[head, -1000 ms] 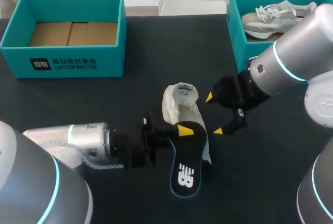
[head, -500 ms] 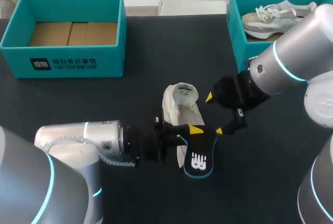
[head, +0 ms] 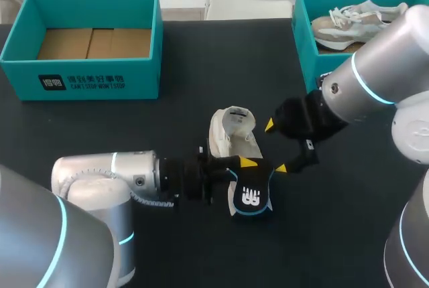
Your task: Take the shoe out of the shoebox, open the shoe tongue, remove and reinsert the insole, then place the shoe into the shoebox
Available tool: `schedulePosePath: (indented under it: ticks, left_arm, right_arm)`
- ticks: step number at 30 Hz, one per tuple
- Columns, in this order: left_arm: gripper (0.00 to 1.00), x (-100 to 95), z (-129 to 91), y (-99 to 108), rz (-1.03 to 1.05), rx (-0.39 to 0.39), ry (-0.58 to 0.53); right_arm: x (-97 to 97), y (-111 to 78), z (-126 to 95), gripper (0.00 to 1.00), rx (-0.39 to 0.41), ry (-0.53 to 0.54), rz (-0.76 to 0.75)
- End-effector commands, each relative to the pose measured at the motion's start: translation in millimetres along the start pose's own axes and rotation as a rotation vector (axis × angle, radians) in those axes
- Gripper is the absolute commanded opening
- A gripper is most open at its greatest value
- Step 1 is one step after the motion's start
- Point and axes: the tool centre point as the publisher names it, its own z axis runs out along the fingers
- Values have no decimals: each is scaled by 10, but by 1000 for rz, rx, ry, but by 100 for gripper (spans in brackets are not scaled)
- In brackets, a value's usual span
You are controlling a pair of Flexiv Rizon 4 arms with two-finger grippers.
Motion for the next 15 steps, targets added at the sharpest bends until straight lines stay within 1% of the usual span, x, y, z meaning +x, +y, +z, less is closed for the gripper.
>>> schedulePosePath:
  ticks: [1, 10, 15]
  left_arm:
    - [0, 14, -19, 62, 5, -7, -1]
    - [0, -20, -59, 298, 3, -46, -15]
    - [0, -42, -44, 419, 10, -61, -7]
  right_arm:
    - [7, 5, 15, 100, 1, -2, 0]
    - [7, 5, 15, 100, 1, -2, 0]
    - [7, 5, 15, 100, 1, -2, 0]
